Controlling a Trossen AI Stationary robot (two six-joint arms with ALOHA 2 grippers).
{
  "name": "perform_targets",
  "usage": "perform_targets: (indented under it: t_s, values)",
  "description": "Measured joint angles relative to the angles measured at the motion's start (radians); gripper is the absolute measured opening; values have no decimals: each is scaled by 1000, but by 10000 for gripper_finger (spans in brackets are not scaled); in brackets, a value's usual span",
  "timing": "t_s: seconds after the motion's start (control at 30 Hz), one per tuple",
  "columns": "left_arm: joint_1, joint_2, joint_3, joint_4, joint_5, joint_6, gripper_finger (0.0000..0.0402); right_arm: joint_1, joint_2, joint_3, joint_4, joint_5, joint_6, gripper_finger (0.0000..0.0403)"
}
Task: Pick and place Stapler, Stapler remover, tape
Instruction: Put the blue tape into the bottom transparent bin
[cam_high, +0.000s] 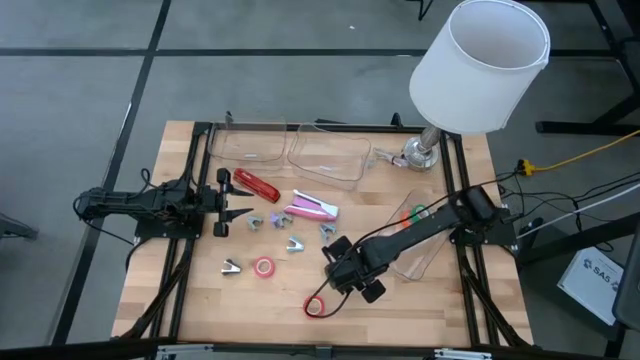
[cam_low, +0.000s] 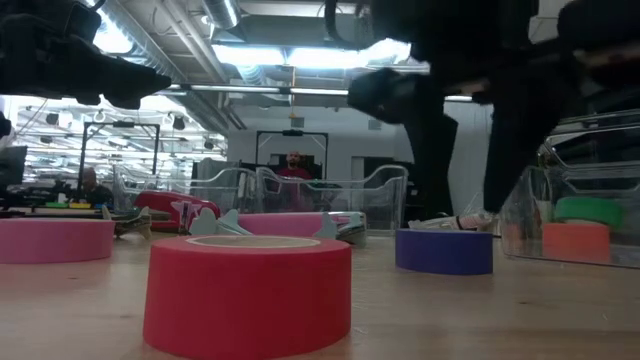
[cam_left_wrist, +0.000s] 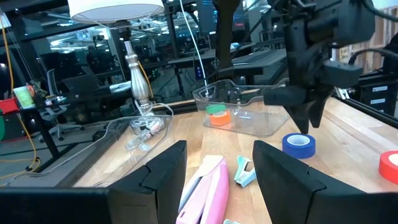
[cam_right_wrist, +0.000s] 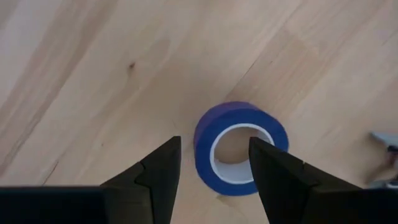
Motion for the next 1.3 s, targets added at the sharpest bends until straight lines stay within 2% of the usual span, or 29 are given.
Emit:
perform_targets:
  t_s: [0.4, 0.53, 0.73, 0.83, 1.0, 1.3]
  values:
    - [0, 0, 0, 0, 0, 0, 182, -1, 82, 0, -2, 0, 15, 179]
    - [0, 0, 0, 0, 0, 0, 182, -1, 84, 0, -1, 0, 16, 136]
    - [0, 0, 0, 0, 0, 0, 182, -1, 85, 30, -30, 0, 16, 38]
    - [0, 0, 0, 0, 0, 0, 182, -2, 86, 62, -76, 3, 14, 38]
    - [0, 0, 0, 0, 0, 0, 182, -2, 86, 133, -169, 78, 11, 44]
    - [0, 0, 0, 0, 0, 0, 182, -30, 28, 244, -265, 80, 12, 41]
